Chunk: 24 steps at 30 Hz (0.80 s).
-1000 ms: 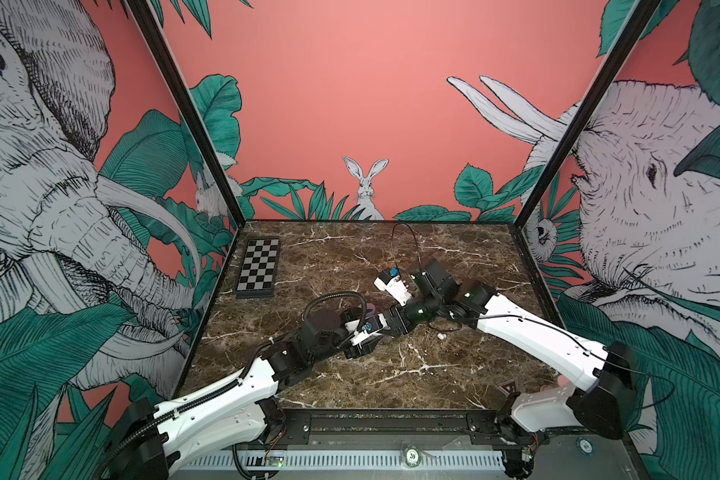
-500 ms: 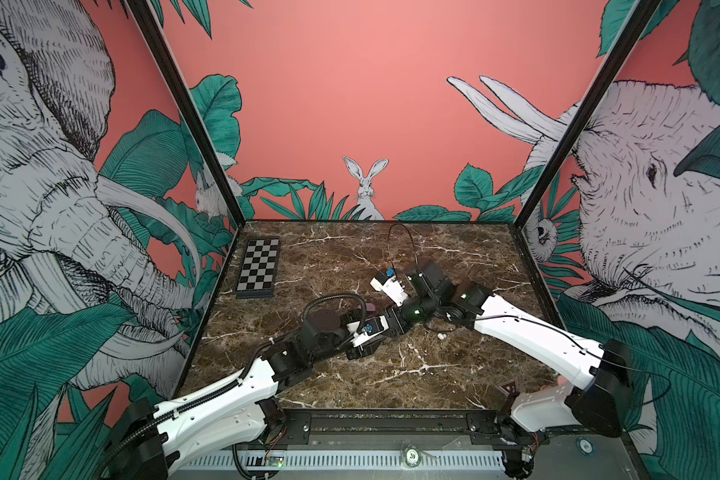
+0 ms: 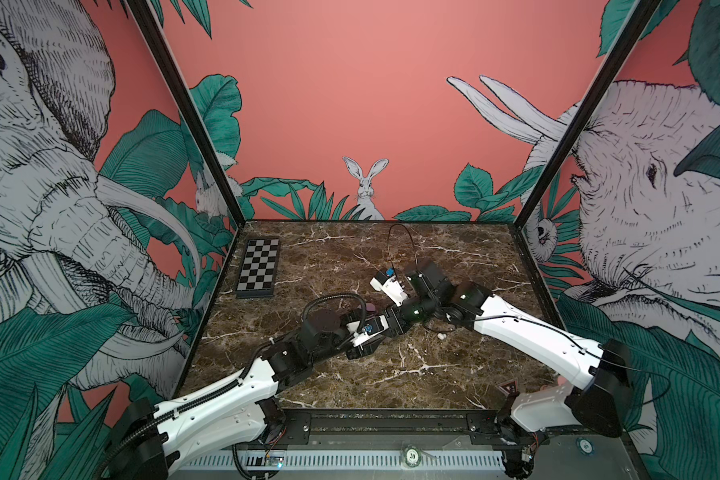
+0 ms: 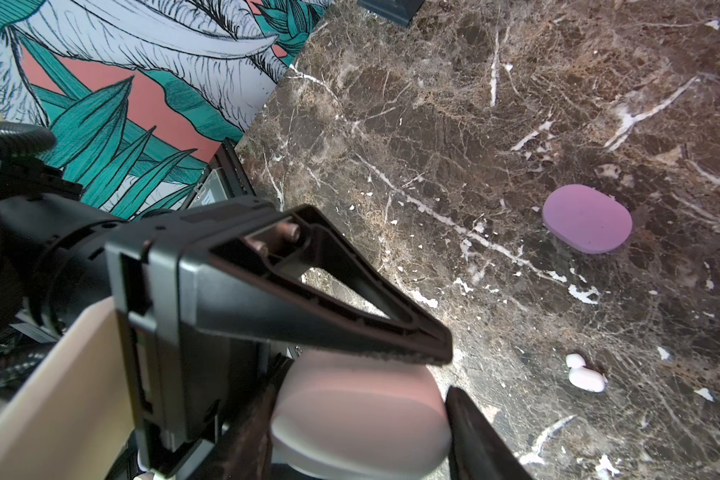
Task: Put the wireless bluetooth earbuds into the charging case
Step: 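Close the left gripper on the white case held by the right gripper, then hold the white case between both grippers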
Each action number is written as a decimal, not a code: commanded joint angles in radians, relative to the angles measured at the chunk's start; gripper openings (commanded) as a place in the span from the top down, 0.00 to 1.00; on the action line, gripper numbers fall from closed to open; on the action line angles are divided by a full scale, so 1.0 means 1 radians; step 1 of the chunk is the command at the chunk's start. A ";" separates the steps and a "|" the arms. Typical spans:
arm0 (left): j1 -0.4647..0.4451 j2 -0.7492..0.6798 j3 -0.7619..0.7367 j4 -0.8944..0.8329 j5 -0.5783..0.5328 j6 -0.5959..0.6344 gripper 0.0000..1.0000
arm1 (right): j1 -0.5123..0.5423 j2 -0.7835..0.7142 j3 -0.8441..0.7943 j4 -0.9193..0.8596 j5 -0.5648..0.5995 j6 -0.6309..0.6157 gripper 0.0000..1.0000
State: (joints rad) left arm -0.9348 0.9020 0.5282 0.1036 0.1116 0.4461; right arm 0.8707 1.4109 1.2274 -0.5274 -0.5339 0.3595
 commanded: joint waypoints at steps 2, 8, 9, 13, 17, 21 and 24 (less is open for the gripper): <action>0.001 -0.011 -0.009 -0.012 -0.030 0.029 0.33 | 0.012 -0.024 -0.013 0.043 -0.003 0.000 1.00; 0.002 -0.019 -0.013 -0.017 -0.041 0.045 0.37 | 0.013 -0.036 -0.019 0.043 0.015 -0.001 1.00; 0.002 -0.018 -0.013 -0.018 -0.040 0.047 0.38 | 0.013 -0.037 -0.019 0.042 0.016 -0.002 1.00; 0.002 -0.019 -0.013 -0.019 -0.041 0.049 0.38 | 0.013 -0.045 -0.019 0.041 0.027 0.000 1.00; 0.002 -0.018 -0.013 -0.024 -0.036 0.052 0.37 | 0.013 -0.053 -0.019 0.041 0.040 0.001 1.00; 0.001 -0.020 -0.013 -0.026 -0.027 0.052 0.36 | 0.013 -0.051 -0.020 0.047 0.033 0.006 1.00; 0.001 -0.022 -0.014 -0.027 -0.022 0.052 0.38 | 0.012 -0.048 -0.023 0.052 0.029 0.010 1.00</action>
State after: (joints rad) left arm -0.9348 0.8970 0.5270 0.0963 0.0845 0.4820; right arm 0.8726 1.3876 1.2121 -0.5186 -0.5007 0.3634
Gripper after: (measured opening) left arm 0.622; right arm 0.570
